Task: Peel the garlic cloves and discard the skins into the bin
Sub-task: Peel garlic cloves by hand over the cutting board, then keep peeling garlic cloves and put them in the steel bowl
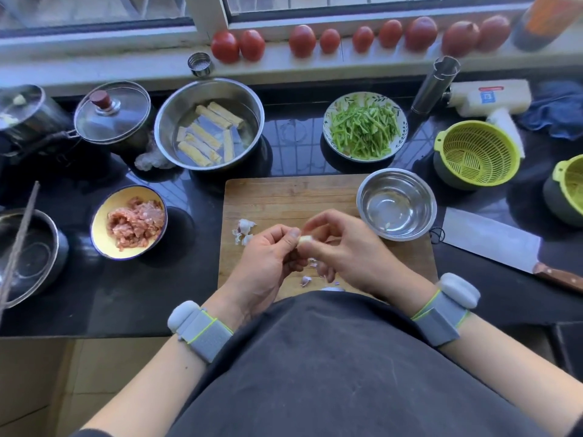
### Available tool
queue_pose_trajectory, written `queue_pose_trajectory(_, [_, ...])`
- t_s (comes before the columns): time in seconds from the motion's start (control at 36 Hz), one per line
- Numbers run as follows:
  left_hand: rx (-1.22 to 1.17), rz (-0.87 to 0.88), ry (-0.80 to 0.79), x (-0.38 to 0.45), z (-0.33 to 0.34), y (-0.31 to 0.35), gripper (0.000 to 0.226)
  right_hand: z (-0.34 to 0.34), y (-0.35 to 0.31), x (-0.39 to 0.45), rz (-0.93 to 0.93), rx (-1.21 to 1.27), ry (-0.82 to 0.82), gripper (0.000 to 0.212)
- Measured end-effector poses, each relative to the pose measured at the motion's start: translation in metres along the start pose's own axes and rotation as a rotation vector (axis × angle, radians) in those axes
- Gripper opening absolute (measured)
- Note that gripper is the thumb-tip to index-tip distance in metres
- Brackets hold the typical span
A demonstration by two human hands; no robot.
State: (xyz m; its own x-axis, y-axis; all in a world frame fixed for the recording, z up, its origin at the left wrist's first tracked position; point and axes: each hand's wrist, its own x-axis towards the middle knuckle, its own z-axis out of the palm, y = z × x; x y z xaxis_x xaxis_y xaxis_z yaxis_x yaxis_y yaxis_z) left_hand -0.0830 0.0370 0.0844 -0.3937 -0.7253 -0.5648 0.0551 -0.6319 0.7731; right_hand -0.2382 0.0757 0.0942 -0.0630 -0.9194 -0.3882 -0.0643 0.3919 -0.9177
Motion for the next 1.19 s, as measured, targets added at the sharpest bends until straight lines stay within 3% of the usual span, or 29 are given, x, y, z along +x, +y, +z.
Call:
queue_pose_trajectory(0.14, [0.141,-0.082,0.015,0.008,-0.001,-0.010,0.022,-0.002,0.021,0.005,0.054,0.106,-0.002,0.010])
queue_pose_trajectory(0.22, [0.341,-0.112,0.084,0.023,-0.001,-0.020,0.024,-0.019,0.031,0.006,0.112,0.134,0.122,0.007])
queue_pose_trajectory(0.36, [1.275,0.142,0.140,0.054,-0.010,-0.037,0.038,-0.069,0.038,0.011,0.166,0.122,0.349,0.009])
queue_pose_trajectory(0.44, [1.497,0.137,0.187,0.058,-0.004,-0.035,0.067,-0.080,0.031,0.015,0.174,0.144,0.339,0.015])
queue_pose_trajectory(0.5, [1.472,0.266,0.128,0.064,0.001,-0.034,0.058,-0.078,0.030,0.015,0.187,0.135,0.307,0.022])
queue_pose_trajectory(0.56, [1.214,0.432,0.010,0.066,0.009,-0.033,0.019,-0.071,0.032,0.014,0.196,0.107,0.273,0.024])
queue_pose_trajectory(0.58, [1.062,0.445,-0.046,0.063,0.013,-0.032,0.026,-0.067,0.034,0.014,0.204,0.089,0.259,0.023])
queue_pose_trajectory(0.67, [0.715,0.342,-0.172,0.057,0.024,-0.035,0.038,-0.055,0.041,0.015,0.226,0.120,0.210,0.022])
queue_pose_trajectory(0.78, [0.509,0.349,-0.122,0.052,0.035,-0.034,0.022,-0.049,0.041,0.020,0.279,0.281,0.173,0.024])
queue_pose_trajectory(0.89, [0.333,0.257,-0.103,0.053,0.037,-0.027,0.022,-0.058,0.034,0.022,0.302,0.465,0.068,0.016])
queue_pose_trajectory(0.97, [0.250,0.172,-0.105,0.058,0.041,-0.026,0.019,-0.071,0.037,0.028,0.313,0.247,0.145,0.013])
queue_pose_trajectory(1.03, [0.381,0.185,-0.095,0.066,0.052,-0.028,0.016,-0.092,0.048,0.030,0.300,0.025,0.320,0.021])
queue_pose_trajectory(1.08, [0.675,0.276,-0.111,0.082,0.071,-0.031,0.018,-0.117,0.057,0.027,0.280,-0.127,0.497,0.030])
queue_pose_trajectory(1.19, [1.321,0.621,-0.125,0.122,0.106,-0.035,0.020,-0.150,0.060,0.016,0.232,-0.316,0.671,0.025])
